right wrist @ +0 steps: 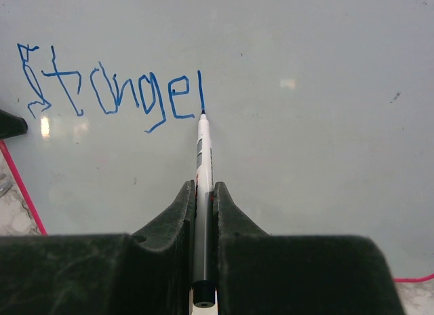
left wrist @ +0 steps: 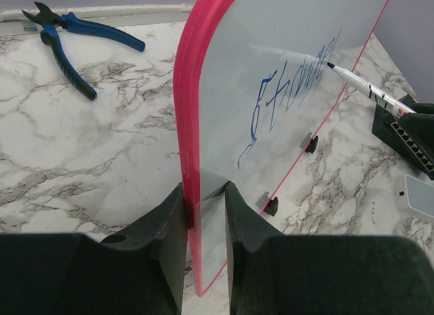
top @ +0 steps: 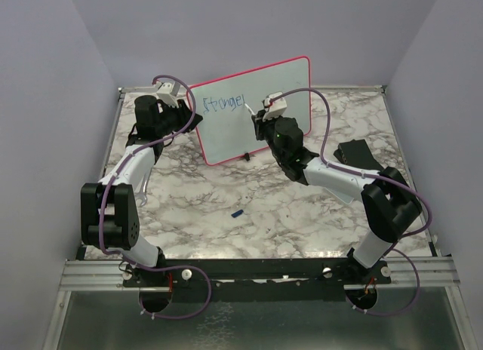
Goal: Write a sentence on the whiteboard
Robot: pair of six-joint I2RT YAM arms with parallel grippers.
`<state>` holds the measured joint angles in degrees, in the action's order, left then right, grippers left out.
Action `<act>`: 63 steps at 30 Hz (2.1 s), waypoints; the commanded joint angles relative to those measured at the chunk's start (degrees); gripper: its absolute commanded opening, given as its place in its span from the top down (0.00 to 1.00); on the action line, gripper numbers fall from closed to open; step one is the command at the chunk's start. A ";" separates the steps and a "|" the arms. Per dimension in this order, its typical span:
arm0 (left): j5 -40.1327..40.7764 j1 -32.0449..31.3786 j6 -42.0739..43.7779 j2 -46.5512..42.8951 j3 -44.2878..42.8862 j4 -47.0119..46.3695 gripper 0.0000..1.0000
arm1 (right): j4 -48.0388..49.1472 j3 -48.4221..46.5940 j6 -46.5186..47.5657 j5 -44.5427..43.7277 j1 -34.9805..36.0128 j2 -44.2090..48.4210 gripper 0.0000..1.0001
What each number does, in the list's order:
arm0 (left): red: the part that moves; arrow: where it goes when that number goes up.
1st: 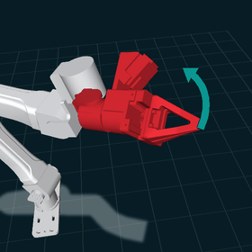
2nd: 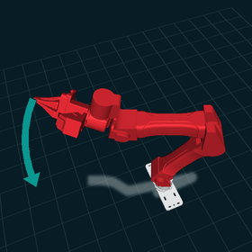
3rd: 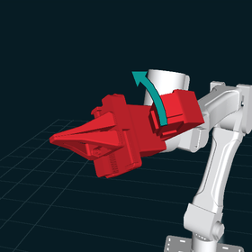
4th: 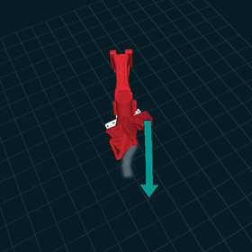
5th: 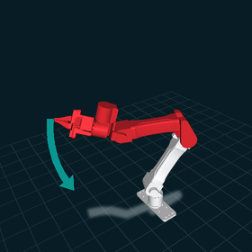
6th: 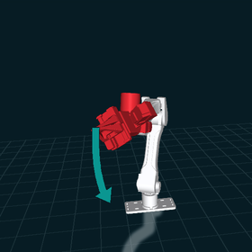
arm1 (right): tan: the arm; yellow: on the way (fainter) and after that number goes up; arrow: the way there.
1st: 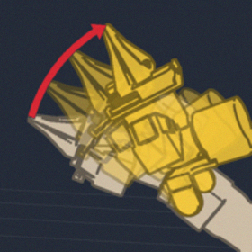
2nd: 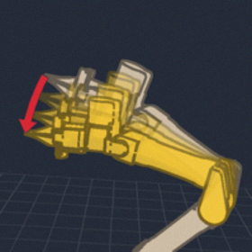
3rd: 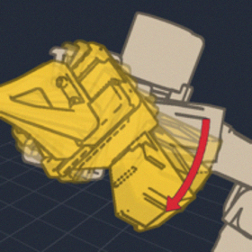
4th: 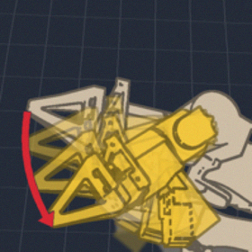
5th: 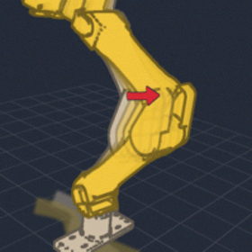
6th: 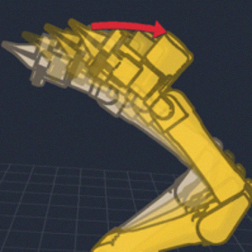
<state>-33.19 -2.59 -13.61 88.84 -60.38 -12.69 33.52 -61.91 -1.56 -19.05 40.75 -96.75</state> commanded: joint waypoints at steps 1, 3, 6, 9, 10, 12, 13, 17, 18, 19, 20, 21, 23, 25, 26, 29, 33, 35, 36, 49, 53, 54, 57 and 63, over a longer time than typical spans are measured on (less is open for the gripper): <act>0.73 -0.45 1.27 -1.06 -0.35 1.86 0.89 | 0.15 -1.33 0.52 -1.15 -0.47 0.35 0.99; 0.67 -0.41 1.38 -1.05 -0.27 1.82 0.90 | 0.43 -1.69 0.75 -1.25 -0.46 0.40 0.99; 0.75 -0.42 1.37 -1.07 -0.26 1.88 0.90 | 0.87 -2.05 1.03 -1.47 -0.43 0.33 0.99; 0.78 -0.42 1.34 -0.97 -0.33 1.87 0.90 | 1.23 -2.31 1.04 -1.58 -0.42 0.33 0.99; 0.77 -0.43 1.42 -0.93 -0.35 1.85 0.90 | 1.40 -2.38 1.04 -1.62 -0.41 0.34 0.99; 0.76 -0.45 1.45 -0.86 -0.34 1.84 0.90 | 1.51 -2.72 2.24 -1.97 -0.41 0.27 0.99; 0.76 -0.48 1.41 -0.78 -0.35 1.81 0.90 | 1.55 -2.84 2.77 -2.23 -0.41 0.18 0.99; 0.82 -0.40 1.52 -0.78 -0.43 1.96 0.90 | 1.73 -3.29 3.28 -3.43 -0.54 0.07 0.99; 0.87 -0.42 1.49 -0.71 -0.44 1.96 0.90 | 1.74 -3.38 3.36 -3.67 -0.58 0.11 0.99; 0.93 -0.40 1.50 -0.71 -0.40 2.00 0.90 | 1.75 -3.39 3.40 -3.82 -0.66 0.08 0.99; 0.86 -0.44 1.53 -0.75 -0.49 2.04 0.90 | 1.73 -3.35 3.36 -3.99 -0.75 0.09 0.99; 0.92 -0.41 1.56 -0.64 -0.52 2.09 0.90 | 1.73 -3.31 3.37 -4.16 -0.91 0.15 0.99; 0.94 -0.48 1.59 -0.67 -0.53 2.07 0.90 | 1.64 -3.23 3.28 -4.37 -1.09 0.16 0.99; 0.93 -0.48 1.59 -0.63 -0.53 2.08 0.90 | 1.55 -3.06 3.11 -4.35 -1.26 0.24 0.99; 0.93 -0.41 1.61 -0.67 -0.53 2.09 0.90 | 1.48 -3.04 3.04 -4.29 -1.29 0.25 0.99; 0.96 -0.42 1.65 -0.68 -0.53 2.13 0.90 | 1.23 -3.05 2.77 -4.02 -1.36 0.05 0.99; 1.19 -0.45 1.64 -0.64 -0.46 2.20 0.90 | 2.30 -1.82 2.97 -2.75 -1.29 1.19 1.00; 1.20 -0.47 1.65 -0.54 -0.52 2.27 0.90 | 3.68 -0.48 3.33 -1.78 -1.33 2.95 1.00; 1.20 -0.43 1.65 -0.56 -0.46 2.25 0.90 | 4.27 0.39 3.73 -1.30 -1.29 4.03 0.99; 1.11 -0.44 1.79 -0.90 -0.25 2.40 0.90 | 0.76 2.32 3.87 -0.89 -3.74 7.83 0.99; 1.24 -0.52 1.85 -0.91 -0.26 2.43 0.90 | -0.46 2.04 3.03 1.00 -5.18 7.54 0.99; 1.19 -0.53 1.89 -0.82 -0.33 2.44 0.90 | -0.47 2.05 2.98 1.31 -5.43 7.46 0.99; 1.18 -0.50 1.86 -0.63 -0.35 2.47 0.90 | -1.00 1.77 2.46 2.34 -6.05 7.15 0.99; 1.19 -0.53 2.05 -0.50 -0.44 2.55 0.90 | -1.55 1.22 1.69 4.27 -6.61 5.91 0.99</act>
<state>-33.19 -2.66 -12.78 88.82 -60.38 -12.40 33.34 -59.48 1.02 -17.43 34.48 -89.06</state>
